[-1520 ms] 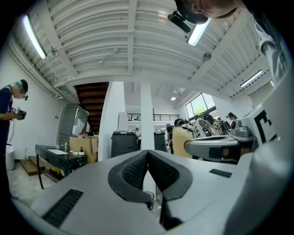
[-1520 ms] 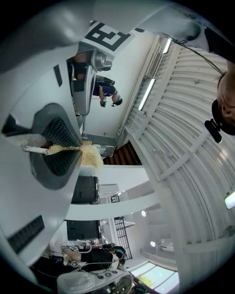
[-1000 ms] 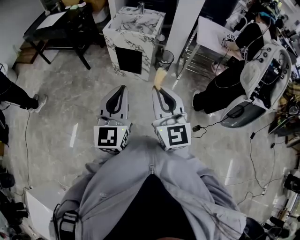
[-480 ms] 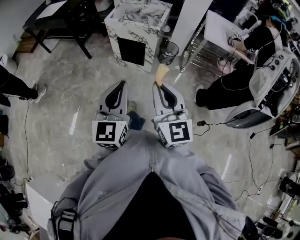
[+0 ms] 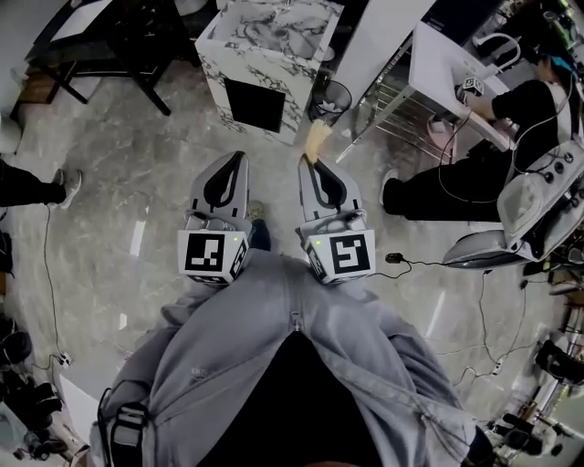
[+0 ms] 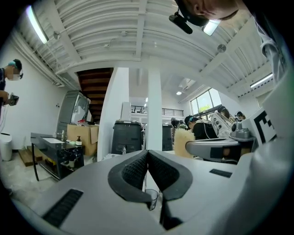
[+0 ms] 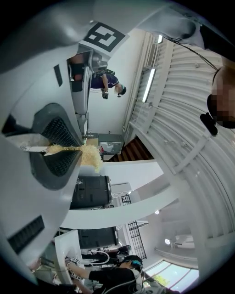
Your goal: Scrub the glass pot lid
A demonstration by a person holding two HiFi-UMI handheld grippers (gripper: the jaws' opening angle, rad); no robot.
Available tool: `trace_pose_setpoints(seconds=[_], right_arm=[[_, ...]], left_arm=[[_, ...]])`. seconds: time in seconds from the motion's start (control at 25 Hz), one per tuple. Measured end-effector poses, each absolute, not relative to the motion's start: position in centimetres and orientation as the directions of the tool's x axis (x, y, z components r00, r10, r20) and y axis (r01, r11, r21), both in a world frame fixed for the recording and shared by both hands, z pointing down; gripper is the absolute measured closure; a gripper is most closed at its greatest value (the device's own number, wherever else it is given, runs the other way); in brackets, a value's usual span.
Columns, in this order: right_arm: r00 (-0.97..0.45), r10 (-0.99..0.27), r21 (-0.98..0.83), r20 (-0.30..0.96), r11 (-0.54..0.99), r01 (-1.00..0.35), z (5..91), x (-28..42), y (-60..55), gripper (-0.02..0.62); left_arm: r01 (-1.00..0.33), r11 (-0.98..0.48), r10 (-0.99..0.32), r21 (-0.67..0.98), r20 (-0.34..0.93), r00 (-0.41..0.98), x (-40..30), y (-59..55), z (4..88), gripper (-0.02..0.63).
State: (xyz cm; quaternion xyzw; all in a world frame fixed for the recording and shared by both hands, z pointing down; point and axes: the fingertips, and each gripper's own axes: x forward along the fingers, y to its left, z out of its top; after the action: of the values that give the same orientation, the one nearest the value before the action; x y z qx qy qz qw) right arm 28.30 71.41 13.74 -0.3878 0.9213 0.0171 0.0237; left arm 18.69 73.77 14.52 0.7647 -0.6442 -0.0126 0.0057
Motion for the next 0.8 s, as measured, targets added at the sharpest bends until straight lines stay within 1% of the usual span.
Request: trace_pose_setpoints(seconds=[0.12,0.4,0.6,0.8], right_arm=[[-0.693,-0.72,0.021,-0.038,0.692,-0.721,13.7,25.9,66.6,0.554],[-0.624,-0.781,0.012,-0.014,0.624,-0.781,14.1,22.2,57.6,0.554],[-0.621,-0.783,0.028,0.028,0.622,-0.783,15.4,19.9,54.4,0.554],[-0.639,-0.768,0.046,0.049,0.641,-0.766,15.8,17.8,52.3,0.554]], left_arm=[[-0.982,-0.187,-0.982,0.035,0.007,0.187,16.0,68.7,14.4,0.589],[-0.965,-0.259,-0.966,0.032,-0.002,0.259,11.4,58.7,14.1,0.589],[-0.957,-0.283,-0.959,0.055,0.007,0.284,9.2,55.0,15.6,0.589],[-0.96,-0.265,-0.964,0.091,0.016,0.267,7.0,53.6,16.6,0.589]])
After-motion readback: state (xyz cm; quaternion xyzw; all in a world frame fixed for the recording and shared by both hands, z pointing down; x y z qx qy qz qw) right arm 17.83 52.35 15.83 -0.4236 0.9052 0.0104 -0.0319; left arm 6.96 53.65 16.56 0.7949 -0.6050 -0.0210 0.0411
